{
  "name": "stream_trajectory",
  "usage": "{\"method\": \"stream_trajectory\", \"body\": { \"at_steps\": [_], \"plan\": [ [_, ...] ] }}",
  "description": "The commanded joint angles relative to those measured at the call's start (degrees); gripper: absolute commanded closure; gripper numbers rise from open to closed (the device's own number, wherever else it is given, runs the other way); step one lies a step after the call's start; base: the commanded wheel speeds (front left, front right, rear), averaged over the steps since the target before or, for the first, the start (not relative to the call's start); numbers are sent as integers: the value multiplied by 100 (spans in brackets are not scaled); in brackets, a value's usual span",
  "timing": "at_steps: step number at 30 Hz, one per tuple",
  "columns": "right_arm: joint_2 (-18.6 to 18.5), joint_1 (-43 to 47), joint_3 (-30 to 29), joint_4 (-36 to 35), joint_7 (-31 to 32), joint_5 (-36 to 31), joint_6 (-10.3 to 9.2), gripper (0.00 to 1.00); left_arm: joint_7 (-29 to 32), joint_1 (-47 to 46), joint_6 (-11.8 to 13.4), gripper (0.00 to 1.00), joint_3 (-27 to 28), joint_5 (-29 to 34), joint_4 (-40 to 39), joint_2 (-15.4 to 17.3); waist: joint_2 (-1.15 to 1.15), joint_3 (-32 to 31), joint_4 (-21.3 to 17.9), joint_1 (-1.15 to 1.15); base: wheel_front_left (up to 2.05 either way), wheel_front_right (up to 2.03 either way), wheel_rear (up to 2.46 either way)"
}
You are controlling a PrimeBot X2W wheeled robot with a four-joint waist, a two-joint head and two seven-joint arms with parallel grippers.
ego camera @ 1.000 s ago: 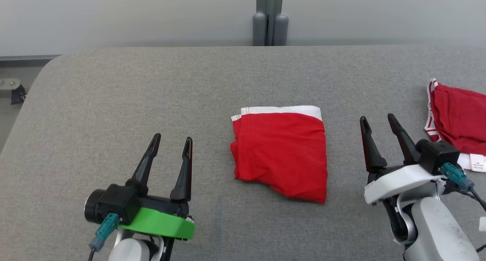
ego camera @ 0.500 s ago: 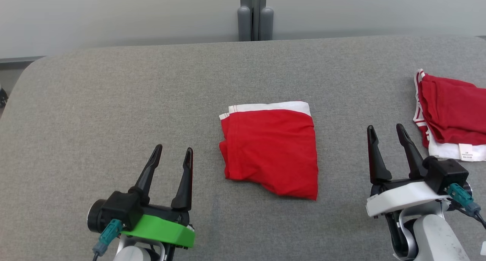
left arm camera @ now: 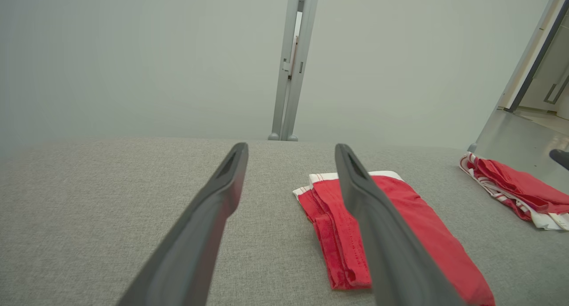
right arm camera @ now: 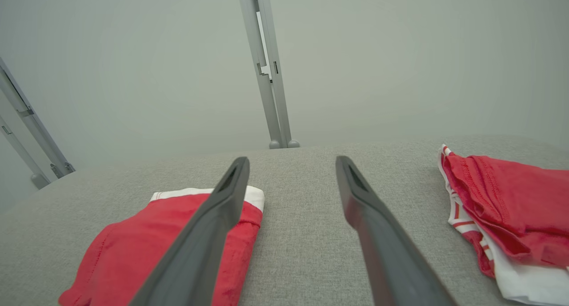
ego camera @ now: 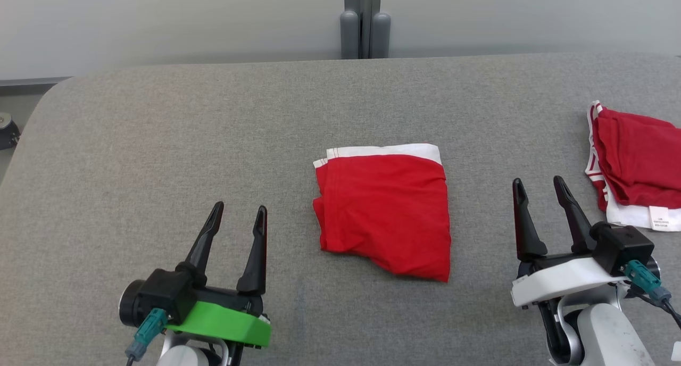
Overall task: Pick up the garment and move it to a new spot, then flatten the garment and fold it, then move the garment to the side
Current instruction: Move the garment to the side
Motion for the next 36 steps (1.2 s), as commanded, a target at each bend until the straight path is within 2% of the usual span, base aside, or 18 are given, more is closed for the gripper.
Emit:
{"method": "stream_trajectory", "body": {
  "at_steps": [1, 8, 14, 19, 25, 36],
  "plan": [
    [0, 65, -3, -2, -24, -37, 2, 0, 2, 62, 11, 0, 9, -31, -14, 13, 0, -2, 8, 0, 0, 0, 0],
    [2, 43, 1, 123, 34, 80, 2, 0, 2, -19, 2, 0, -98, -16, 37, 12, 0, 93, 90, 0, 0, 0, 0],
    [-2, -84, 337, 419, 379, 204, 2, 0, 2, -161, -14, 0, -194, -51, 92, 13, 0, 266, 254, 0, 0, 0, 0],
    [-2, -265, 476, 755, 750, 580, 2, 0, 2, -249, -24, 0, -258, -60, 120, 12, 0, 407, 442, 0, 0, 0, 0],
    [-3, -589, 366, 1200, 1145, 1510, 2, 0, 2, -360, -29, 0, -327, -115, 104, 12, 0, 598, 706, 0, 0, 0, 0],
    [-1, -1011, 279, 2018, 1456, 1692, 2, 0, 3, -468, -29, 0, -348, -138, 146, 12, 0, 747, 1093, 0, 0, 0, 0]
  ]
}}
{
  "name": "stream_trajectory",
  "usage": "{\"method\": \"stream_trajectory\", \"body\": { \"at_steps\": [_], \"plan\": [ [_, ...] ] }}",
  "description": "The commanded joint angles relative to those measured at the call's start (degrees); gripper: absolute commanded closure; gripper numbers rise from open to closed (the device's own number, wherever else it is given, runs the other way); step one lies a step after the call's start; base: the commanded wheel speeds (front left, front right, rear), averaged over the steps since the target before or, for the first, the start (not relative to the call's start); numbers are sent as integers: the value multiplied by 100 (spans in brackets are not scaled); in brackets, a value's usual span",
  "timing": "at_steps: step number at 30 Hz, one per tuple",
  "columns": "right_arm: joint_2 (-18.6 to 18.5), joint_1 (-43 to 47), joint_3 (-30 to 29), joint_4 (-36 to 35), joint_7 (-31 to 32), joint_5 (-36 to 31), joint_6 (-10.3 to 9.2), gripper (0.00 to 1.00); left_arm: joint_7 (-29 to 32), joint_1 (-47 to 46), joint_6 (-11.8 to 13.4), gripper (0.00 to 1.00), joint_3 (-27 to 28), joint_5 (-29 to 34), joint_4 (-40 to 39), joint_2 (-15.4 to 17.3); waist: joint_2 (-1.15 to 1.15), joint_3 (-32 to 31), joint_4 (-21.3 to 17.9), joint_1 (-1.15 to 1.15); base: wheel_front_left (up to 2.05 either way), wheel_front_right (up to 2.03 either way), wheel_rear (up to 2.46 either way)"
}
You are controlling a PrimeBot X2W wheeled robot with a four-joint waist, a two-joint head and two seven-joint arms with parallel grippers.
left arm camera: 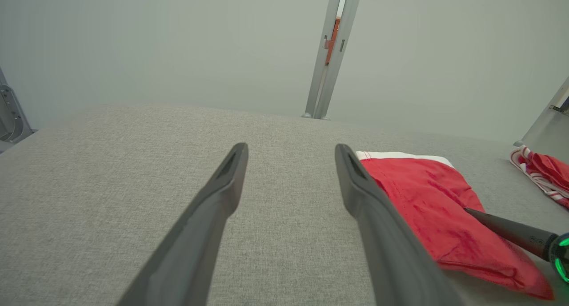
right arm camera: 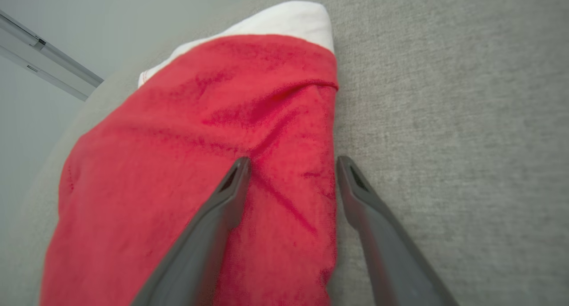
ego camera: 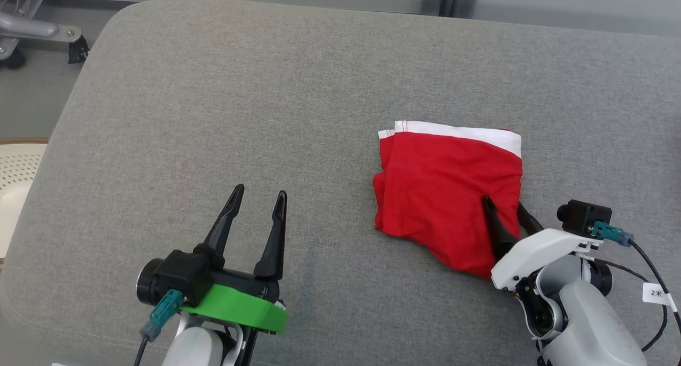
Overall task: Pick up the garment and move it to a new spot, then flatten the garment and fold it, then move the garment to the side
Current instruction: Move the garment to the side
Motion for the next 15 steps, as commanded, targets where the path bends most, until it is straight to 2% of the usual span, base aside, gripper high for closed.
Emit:
{"method": "stream_trajectory", "body": {
  "at_steps": [1, 5, 6, 7, 8, 11, 15],
  "plan": [
    [-11, -26, 41, 136, 71, 40, 2, 0, 3, -77, -24, 0, 11, 24, 10, 11, 0, 31, 86, 0, 0, 0, 0],
    [7, -89, 175, 344, 125, 60, 2, 0, 3, -70, -27, 0, 1, 53, 31, 11, 0, 12, 121, 0, 0, 0, 0],
    [8, -101, 200, 380, 133, 45, 2, 52, 2, -66, -27, 0, -2, 63, 36, 11, 0, 3, 120, 0, 0, 0, 0],
    [10, -115, 228, 418, 137, 5, 2, 87, 3, -58, -28, 0, -1, 72, 40, 11, 0, -8, 113, 0, 0, 0, 0],
    [10, -121, 262, 448, 158, -14, 2, 100, 3, -48, -28, 0, 0, 76, 42, 11, 0, -23, 101, 0, 0, 0, 0],
    [8, -183, 387, 473, 154, -1, 2, 100, 2, 17, -21, 0, 23, 124, 48, 10, 0, -91, 5, 0, 0, 0, 0],
    [-16, -314, 473, 440, 26, -599, 2, 100, 2, 72, -24, 0, 2, 173, 52, 11, 0, -187, -191, 0, 0, 0, 0]
  ]
}}
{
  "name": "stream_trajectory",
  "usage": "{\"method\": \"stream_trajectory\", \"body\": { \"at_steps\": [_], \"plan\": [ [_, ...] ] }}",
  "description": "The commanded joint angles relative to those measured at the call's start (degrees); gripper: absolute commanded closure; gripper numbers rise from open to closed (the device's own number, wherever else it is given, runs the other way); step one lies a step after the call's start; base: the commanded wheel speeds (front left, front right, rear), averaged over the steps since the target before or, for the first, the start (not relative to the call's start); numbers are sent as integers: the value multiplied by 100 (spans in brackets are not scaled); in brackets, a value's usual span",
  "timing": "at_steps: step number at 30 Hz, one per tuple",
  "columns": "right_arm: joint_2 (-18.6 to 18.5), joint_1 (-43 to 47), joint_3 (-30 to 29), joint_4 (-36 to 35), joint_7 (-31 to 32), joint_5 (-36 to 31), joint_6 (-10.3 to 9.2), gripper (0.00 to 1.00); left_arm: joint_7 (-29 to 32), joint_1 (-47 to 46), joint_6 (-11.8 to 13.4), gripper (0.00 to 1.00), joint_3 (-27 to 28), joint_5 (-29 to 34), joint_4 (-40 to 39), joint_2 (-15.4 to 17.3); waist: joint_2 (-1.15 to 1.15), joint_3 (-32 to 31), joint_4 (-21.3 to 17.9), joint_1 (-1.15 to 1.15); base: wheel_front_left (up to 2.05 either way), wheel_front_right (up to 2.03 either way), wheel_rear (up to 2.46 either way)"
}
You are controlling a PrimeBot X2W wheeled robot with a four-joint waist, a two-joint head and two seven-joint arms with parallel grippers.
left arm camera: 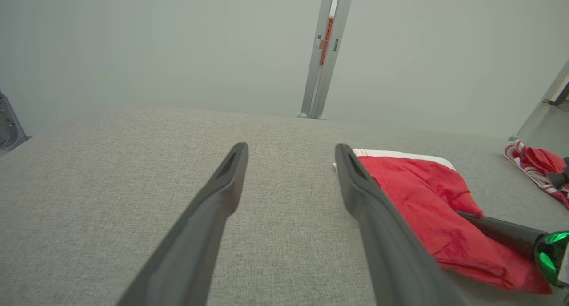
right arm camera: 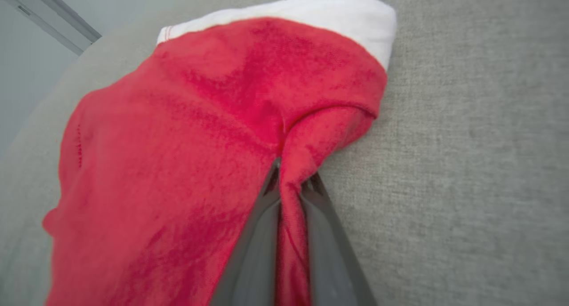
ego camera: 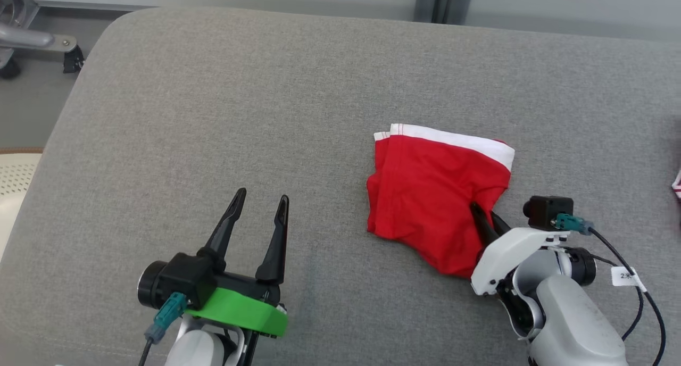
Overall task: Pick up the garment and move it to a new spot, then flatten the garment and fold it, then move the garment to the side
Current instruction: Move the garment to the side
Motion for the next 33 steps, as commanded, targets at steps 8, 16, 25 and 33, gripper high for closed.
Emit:
{"method": "stream_trajectory", "body": {
  "at_steps": [8, 16, 25, 33],
  "plan": [
    [-485, -218, 360, -324, 123, -1087, 1, 100, 2, 36, -20, 0, -51, 159, -35, 11, 0, -143, -718, 0, 0, 0, 0],
    [-1577, -730, 1100, -1000, 504, -1174, -1, 100, 3, -336, -23, 0, -240, 309, -85, 13, 0, 215, -1469, 0, 0, 0, 0],
    [-2826, -1554, 1312, -1412, 680, -927, -2, 100, 3, -1038, -24, 0, -474, 454, -179, 73, 0, 1110, -2061, 0, 0, 0, 0],
    [-3512, -2035, 1031, -1091, 665, -993, -2, 100, 2, -1695, -25, 0, -820, 411, -317, 332, 0, 1855, -2259, 0, 0, 0, 0]
  ]
}}
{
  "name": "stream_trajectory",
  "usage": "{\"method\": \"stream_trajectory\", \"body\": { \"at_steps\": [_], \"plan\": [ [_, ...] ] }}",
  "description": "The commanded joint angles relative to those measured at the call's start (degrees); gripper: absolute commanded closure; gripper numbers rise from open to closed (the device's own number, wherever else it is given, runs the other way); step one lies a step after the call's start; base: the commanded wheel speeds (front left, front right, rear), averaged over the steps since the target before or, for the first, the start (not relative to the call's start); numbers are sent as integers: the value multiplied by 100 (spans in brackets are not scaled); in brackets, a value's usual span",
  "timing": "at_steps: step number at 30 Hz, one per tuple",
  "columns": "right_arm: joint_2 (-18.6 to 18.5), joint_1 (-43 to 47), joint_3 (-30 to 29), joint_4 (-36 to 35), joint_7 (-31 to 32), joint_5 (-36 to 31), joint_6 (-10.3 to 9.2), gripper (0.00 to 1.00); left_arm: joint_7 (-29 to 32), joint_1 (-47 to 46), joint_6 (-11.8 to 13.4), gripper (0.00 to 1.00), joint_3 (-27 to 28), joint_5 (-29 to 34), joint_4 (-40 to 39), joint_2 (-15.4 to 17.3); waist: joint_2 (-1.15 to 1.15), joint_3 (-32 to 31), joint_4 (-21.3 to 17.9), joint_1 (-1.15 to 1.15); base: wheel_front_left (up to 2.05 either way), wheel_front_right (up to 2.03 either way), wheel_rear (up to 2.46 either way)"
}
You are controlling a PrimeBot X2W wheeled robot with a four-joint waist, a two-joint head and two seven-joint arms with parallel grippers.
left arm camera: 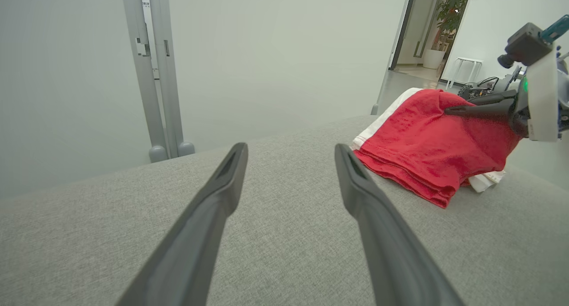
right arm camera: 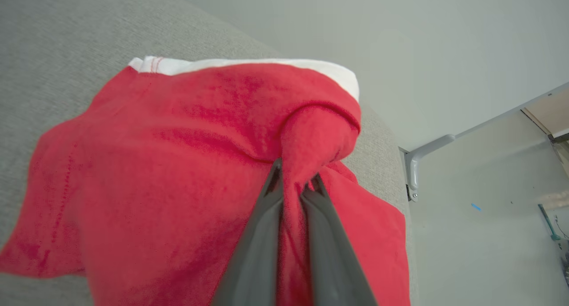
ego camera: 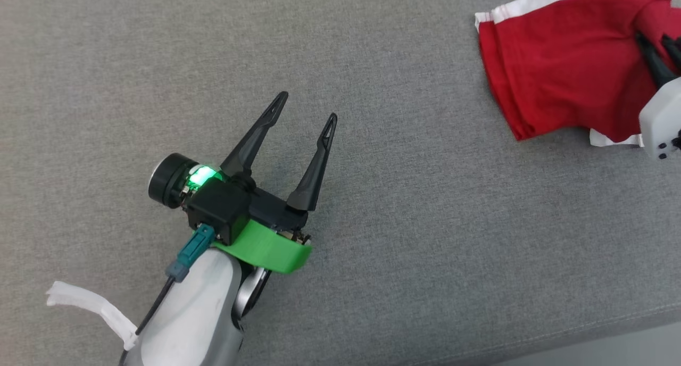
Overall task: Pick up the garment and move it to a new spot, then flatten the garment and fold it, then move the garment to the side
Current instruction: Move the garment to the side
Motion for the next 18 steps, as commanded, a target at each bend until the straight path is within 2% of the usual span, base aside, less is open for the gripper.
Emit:
{"method": "stream_trajectory", "body": {
  "at_steps": [1, 11, 18],
  "plan": [
    [-108, -137, -68, 104, -15, -85, -7, 100, 2, -200, -15, 0, -19, -25, -8, 72, 0, 588, -324, 0, 0, 0, 0],
    [-581, -498, -398, 933, -169, -392, -7, 100, 3, -634, -15, 0, -230, -82, -53, 168, 0, 1056, -248, 0, 0, 0, 0],
    [-599, -639, -553, 1378, -273, -509, -8, 100, 3, -642, -15, 0, -194, -101, -38, 203, 0, 1124, -157, 0, 0, 0, 0]
  ]
}}
